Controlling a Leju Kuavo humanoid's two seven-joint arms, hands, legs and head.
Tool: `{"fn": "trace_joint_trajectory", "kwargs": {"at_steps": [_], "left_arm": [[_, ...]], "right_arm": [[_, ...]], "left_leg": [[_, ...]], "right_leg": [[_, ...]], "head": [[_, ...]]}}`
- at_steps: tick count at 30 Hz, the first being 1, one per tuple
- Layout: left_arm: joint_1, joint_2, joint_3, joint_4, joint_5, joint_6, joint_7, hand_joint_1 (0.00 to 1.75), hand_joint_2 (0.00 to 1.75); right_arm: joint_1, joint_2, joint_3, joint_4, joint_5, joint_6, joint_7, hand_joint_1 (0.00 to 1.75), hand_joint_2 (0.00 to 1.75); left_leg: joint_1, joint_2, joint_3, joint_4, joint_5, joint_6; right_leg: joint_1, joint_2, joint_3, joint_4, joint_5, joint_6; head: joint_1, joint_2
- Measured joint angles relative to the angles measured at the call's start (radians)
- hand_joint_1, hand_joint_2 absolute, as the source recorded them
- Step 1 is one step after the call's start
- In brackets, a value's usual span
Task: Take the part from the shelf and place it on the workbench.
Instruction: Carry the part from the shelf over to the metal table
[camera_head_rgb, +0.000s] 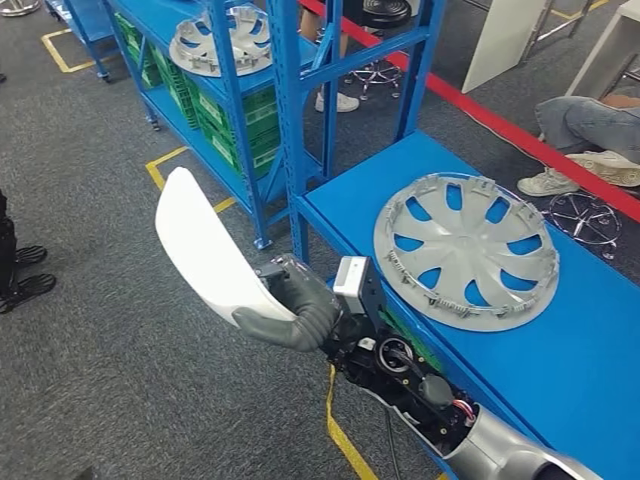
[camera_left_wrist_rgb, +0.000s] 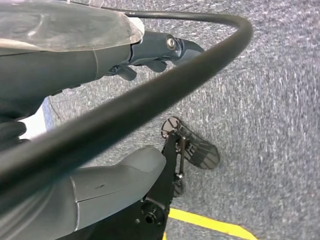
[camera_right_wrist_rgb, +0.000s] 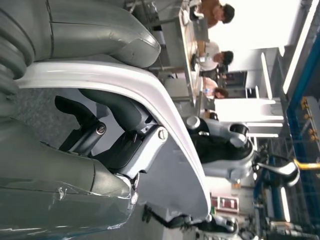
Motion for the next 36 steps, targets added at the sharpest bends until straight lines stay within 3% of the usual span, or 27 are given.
{"fn": "trace_joint_trajectory", "kwargs": {"at_steps": [1,3,4,5,6,7,9,10,11,13,14,16,18,20,21,22,24,26,29,31,33,34,35,36], "left_arm": [[-0.001,0.000,0.000,0.000,0.000,0.002,0.001,0.00,1.75],[-0.002,0.000,0.000,0.000,0.002,0.005,0.002,0.00,1.75],[-0.002,0.000,0.000,0.000,0.002,0.007,0.003,0.00,1.75],[-0.002,0.001,0.000,0.000,0.003,0.008,0.004,0.00,1.75],[-0.001,0.000,0.000,0.000,0.003,0.010,0.005,0.00,1.75],[-0.001,0.000,0.000,0.000,0.003,0.011,0.005,0.00,1.75],[-0.002,-0.001,0.000,0.000,0.004,0.012,0.006,0.00,1.75],[-0.003,-0.002,0.000,0.000,0.004,0.013,0.006,0.00,1.75],[-0.003,-0.003,0.000,0.000,0.005,0.014,0.006,0.00,1.75],[0.001,-0.003,0.000,0.001,0.006,0.015,0.006,0.00,1.75],[0.004,-0.002,0.000,0.001,0.006,0.015,0.006,0.00,1.75],[0.003,-0.001,0.000,0.002,0.006,0.015,0.006,0.00,1.75],[-0.002,-0.001,0.000,0.002,0.006,0.015,0.005,0.00,1.75],[-0.002,-0.001,0.000,0.002,0.006,0.015,0.005,0.00,1.75],[-0.001,-0.001,0.000,0.002,0.006,0.015,0.005,0.00,1.75],[0.000,0.000,0.000,0.002,0.007,0.015,0.004,0.00,1.75],[-0.001,0.002,0.000,0.002,0.008,0.015,0.003,0.00,1.75],[-0.003,0.003,0.000,0.002,0.009,0.015,0.002,0.00,1.75],[0.000,0.004,0.000,0.002,0.010,0.015,0.001,0.00,1.75],[-0.001,0.005,0.000,0.002,0.010,0.015,0.001,0.00,1.75],[-0.003,0.005,0.000,0.002,0.011,0.015,0.001,0.00,1.75],[-0.003,0.005,0.000,0.002,0.011,0.015,0.001,0.00,1.75],[-0.003,0.005,0.000,0.002,0.011,0.015,0.001,0.00,1.75],[-0.003,0.005,0.000,0.002,0.012,0.015,0.001,0.00,1.75]], "right_arm": [[0.000,0.000,0.000,0.000,0.000,0.001,-0.001,1.75,1.75],[0.001,0.000,0.000,0.002,0.000,0.003,-0.003,1.75,1.75],[0.003,0.000,0.001,0.004,0.000,0.004,-0.004,1.75,1.75],[0.005,0.000,0.002,0.005,0.000,0.005,-0.005,1.75,1.75],[0.006,0.000,0.003,0.006,0.000,0.006,-0.005,1.75,1.75],[0.006,0.000,0.003,0.007,-0.001,0.006,-0.006,1.75,1.75],[0.004,0.000,0.005,0.008,-0.003,0.006,-0.007,1.75,1.75],[0.002,0.000,0.005,0.009,-0.004,0.006,-0.008,1.75,1.75],[0.001,0.000,0.005,0.010,-0.004,0.006,-0.008,1.75,1.75],[0.000,0.001,0.006,0.012,-0.005,0.006,-0.009,1.75,1.75],[-0.001,0.002,0.006,0.012,-0.005,0.006,-0.009,1.75,1.75],[-0.003,0.007,0.006,0.013,-0.005,0.007,-0.011,1.75,1.75],[-0.004,0.009,0.006,0.014,-0.005,0.007,-0.012,1.75,1.75],[-0.002,0.009,0.006,0.018,-0.005,0.007,-0.012,1.75,1.75],[-0.002,0.009,0.007,0.021,-0.005,0.007,-0.012,1.75,1.75],[-0.002,0.009,0.007,0.022,-0.005,0.007,-0.012,1.75,1.75],[-0.002,0.010,0.007,0.024,-0.005,0.005,-0.012,1.75,1.75],[-0.003,0.010,0.008,0.024,-0.005,0.002,-0.010,1.75,1.75],[-0.004,0.011,0.008,0.024,-0.005,0.000,-0.009,1.75,1.75],[-0.004,0.011,0.008,0.023,-0.005,0.000,-0.008,1.75,1.75],[-0.004,0.011,0.008,0.023,-0.005,0.000,-0.008,1.75,1.75],[-0.003,0.011,0.008,0.023,-0.005,0.000,-0.008,1.75,1.75],[-0.002,0.011,0.009,0.024,-0.005,0.000,-0.008,1.75,1.75],[0.000,0.011,0.009,0.025,-0.005,0.000,-0.007,1.75,1.75]], "left_leg": [[0.001,-0.008,0.002,-0.001,0.000,0.007],[-0.003,-0.026,0.004,-0.001,-0.001,0.014],[-0.006,-0.037,0.004,-0.001,-0.002,0.016],[-0.009,-0.050,0.005,-0.001,-0.002,0.017],[-0.012,-0.063,0.007,0.000,-0.003,0.018],[-0.014,-0.077,0.010,0.000,-0.003,0.018],[-0.015,-0.104,0.013,0.000,-0.004,0.018],[-0.014,-0.116,0.011,0.000,-0.003,0.016],[-0.012,-0.126,0.008,0.000,-0.002,0.012],[-0.009,-0.149,0.002,-0.005,0.005,-0.001],[-0.009,-0.147,0.000,-0.004,0.004,-0.006],[-0.014,-0.100,-0.025,0.046,-0.028,-0.013],[-0.013,-0.046,-0.091,0.176,-0.093,-0.021],[-0.007,-0.033,-0.147,0.281,-0.125,-0.031],[-0.002,-0.029,-0.148,0.281,-0.114,-0.036],[0.002,-0.021,-0.124,0.235,-0.085,-0.041],[0.005,0.012,-0.043,0.085,-0.020,-0.046],[0.002,0.032,0.001,0.001,0.005,-0.036],[-0.002,0.008,0.002,-0.003,0.002,-0.010],[0.000,-0.008,0.005,-0.004,0.002,0.004],[-0.001,-0.025,0.006,-0.005,0.002,0.012],[-0.003,-0.035,0.006,-0.005,0.002,0.014],[-0.005,-0.047,0.006,-0.004,0.002,0.015],[-0.006,-0.059,0.007,-0.004,0.002,0.016]], "right_leg": [[-0.003,0.023,-0.021,0.048,-0.028,0.003],[-0.004,0.064,-0.090,0.200,-0.097,0.003],[-0.003,0.072,-0.126,0.269,-0.119,0.001],[-0.002,0.076,-0.147,0.304,-0.122,-0.003],[-0.001,0.078,-0.148,0.296,-0.102,-0.008],[0.002,0.084,-0.130,0.246,-0.064,-0.016],[0.007,0.122,-0.068,0.094,0.017,-0.033],[0.009,0.140,-0.043,0.035,0.038,-0.038],[0.011,0.153,-0.027,0.000,0.046,-0.041],[0.011,0.144,-0.013,-0.021,0.044,-0.043],[0.009,0.133,-0.006,-0.029,0.049,-0.043],[0.003,0.107,0.002,-0.049,0.060,-0.048],[0.003,0.079,0.004,-0.057,0.063,-0.052],[0.003,0.052,0.003,-0.057,0.060,-0.052],[0.003,0.039,0.003,-0.056,0.059,-0.051],[0.002,0.028,0.003,-0.054,0.056,-0.048],[0.002,0.008,0.003,-0.045,0.047,-0.037],[0.006,-0.007,0.004,-0.036,0.036,-0.024],[0.004,-0.018,0.011,-0.030,0.023,-0.008],[-0.002,0.018,-0.007,0.019,-0.013,0.002],[-0.004,0.064,-0.070,0.161,-0.085,0.005],[-0.003,0.072,-0.109,0.244,-0.118,0.005],[-0.003,0.076,-0.140,0.303,-0.134,0.003],[-0.003,0.078,-0.153,0.322,-0.127,0.000]], "head": [[0.005,0.000],[0.019,0.000],[0.025,0.000],[0.029,0.000],[0.032,0.000],[0.033,0.000],[0.035,0.000],[0.037,0.000],[0.037,0.000],[0.041,0.000],[0.042,0.000],[0.033,0.000],[0.019,0.000],[0.010,0.000],[0.006,0.000],[0.002,0.000],[-0.007,0.000],[-0.011,0.000],[-0.001,0.000],[0.006,0.000],[0.019,0.000],[0.025,0.000],[0.028,0.000],[0.031,0.000]]}}
